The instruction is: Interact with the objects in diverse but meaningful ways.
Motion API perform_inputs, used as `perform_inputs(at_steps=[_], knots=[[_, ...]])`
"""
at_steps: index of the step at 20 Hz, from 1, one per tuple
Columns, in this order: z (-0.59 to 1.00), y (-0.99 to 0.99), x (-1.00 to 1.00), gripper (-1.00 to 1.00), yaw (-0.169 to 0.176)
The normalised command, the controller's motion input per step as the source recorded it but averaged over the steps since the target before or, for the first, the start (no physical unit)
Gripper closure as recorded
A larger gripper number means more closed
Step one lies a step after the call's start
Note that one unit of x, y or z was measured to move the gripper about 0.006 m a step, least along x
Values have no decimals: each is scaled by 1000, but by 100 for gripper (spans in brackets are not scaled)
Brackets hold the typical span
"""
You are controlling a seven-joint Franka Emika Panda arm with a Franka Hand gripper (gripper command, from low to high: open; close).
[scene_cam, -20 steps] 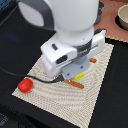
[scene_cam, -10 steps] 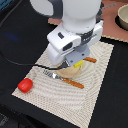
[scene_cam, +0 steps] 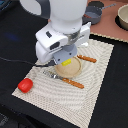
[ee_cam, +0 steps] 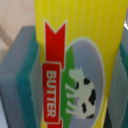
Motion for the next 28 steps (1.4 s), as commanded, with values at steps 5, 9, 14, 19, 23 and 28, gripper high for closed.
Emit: perform_inputs(at_steps=[5, 9, 14, 19, 23, 28], knots=[[-255, 11, -1000, 100, 0], [-350, 112, -1000, 100, 0], [-383, 375, -1000, 100, 0], [-309, 393, -874, 100, 9], [69, 281, -562, -100, 15], [779, 328, -434, -100, 2]])
